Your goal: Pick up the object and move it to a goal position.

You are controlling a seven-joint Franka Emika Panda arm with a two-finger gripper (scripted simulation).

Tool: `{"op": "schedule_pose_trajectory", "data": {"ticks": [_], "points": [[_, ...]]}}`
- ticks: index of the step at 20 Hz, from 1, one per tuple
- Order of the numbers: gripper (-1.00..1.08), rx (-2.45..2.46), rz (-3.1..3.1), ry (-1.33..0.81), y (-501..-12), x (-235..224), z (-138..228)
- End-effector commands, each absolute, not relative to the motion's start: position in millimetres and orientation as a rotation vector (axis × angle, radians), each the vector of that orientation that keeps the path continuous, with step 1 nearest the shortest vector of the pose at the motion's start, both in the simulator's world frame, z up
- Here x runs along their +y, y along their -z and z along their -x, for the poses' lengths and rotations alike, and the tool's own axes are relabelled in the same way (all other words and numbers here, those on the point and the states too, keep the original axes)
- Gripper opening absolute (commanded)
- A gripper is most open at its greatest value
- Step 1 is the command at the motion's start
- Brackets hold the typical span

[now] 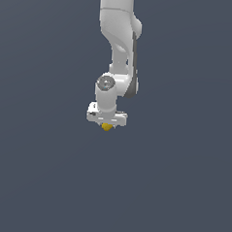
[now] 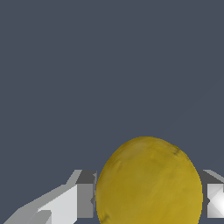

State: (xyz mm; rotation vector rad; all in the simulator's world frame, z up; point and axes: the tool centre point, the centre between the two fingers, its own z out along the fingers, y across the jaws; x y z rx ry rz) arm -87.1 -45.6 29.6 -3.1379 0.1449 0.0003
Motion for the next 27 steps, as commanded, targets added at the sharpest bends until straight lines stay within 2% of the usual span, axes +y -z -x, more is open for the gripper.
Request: {"op": "schedule_pose_trajectory", "data": {"ticks": [1, 18, 27], "points": [[-1.0, 0.147, 3.138, 0.001, -31, -56, 86], [-1.0, 0.147, 3.138, 0.0, -49, -206, 73], [-1.0, 0.147, 3.138, 0.0, -52, -231, 68]]}}
